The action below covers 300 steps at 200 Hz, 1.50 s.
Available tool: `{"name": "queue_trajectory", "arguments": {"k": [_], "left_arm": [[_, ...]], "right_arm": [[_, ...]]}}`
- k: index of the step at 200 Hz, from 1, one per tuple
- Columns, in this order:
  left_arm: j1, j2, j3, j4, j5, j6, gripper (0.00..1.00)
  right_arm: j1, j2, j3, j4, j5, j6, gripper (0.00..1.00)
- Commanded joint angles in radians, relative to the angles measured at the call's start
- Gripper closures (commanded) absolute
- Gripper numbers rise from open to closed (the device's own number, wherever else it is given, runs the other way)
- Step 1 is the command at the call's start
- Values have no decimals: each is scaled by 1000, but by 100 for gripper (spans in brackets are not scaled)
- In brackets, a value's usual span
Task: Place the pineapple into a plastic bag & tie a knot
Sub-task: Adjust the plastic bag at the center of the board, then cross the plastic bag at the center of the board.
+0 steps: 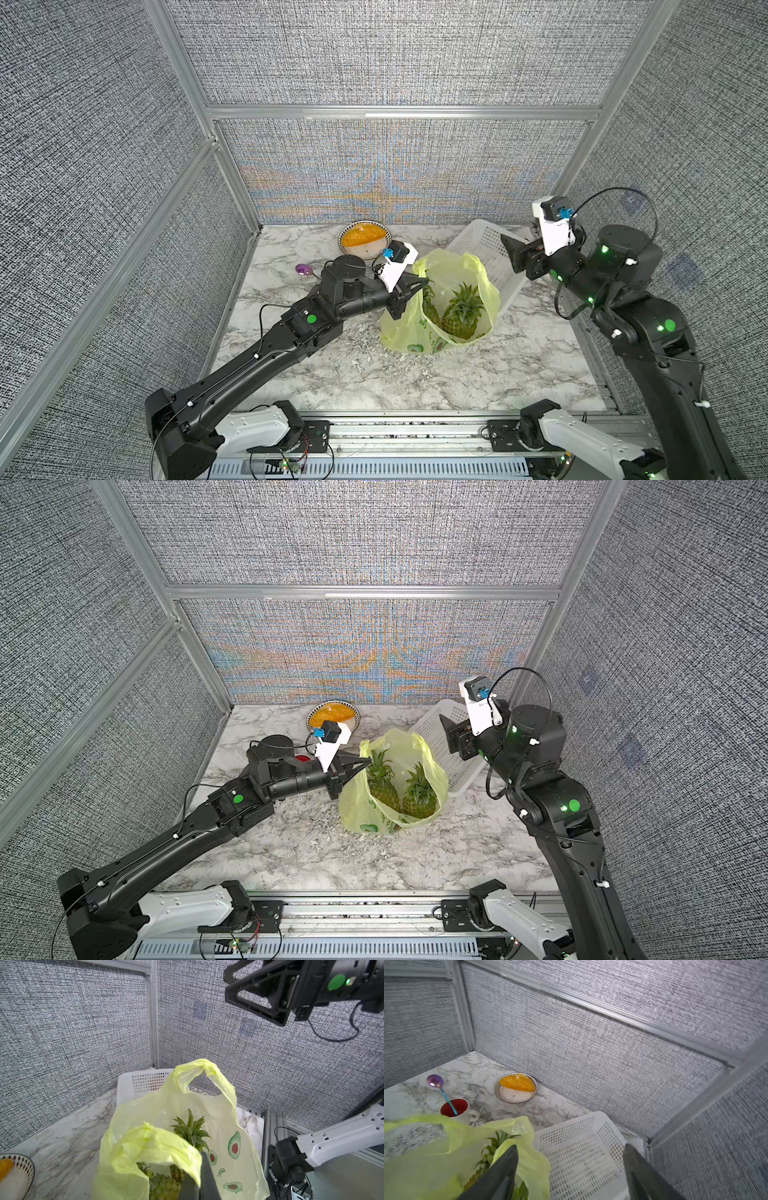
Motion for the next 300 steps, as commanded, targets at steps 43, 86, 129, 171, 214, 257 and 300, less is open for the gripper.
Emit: {"name": "queue_trajectory", "arguments": {"k": [43, 86, 129, 171, 214, 257, 300], "left_arm": [[-21, 22, 7, 21, 68, 241, 100], [-82, 59, 2, 47, -17, 309, 100], [-129, 69, -23, 96, -97, 334, 100], [-143, 61, -33, 92, -127, 354, 100], [-151, 62, -26, 80, -135, 364, 100], [-157, 63, -21, 67, -163, 363, 100], [-159, 60, -14, 30, -203, 337, 100]], "right_arm": [[126, 115, 13, 86, -490, 385, 38], [249, 229, 95, -70, -354, 782, 41], [258, 329, 229, -370, -232, 816, 42], [274, 361, 213, -422, -251, 820, 45], [287, 386, 198, -424, -286, 812, 54], [290, 384, 166, -406, -349, 812, 82], [282, 357, 140, -368, -380, 814, 100]]}}
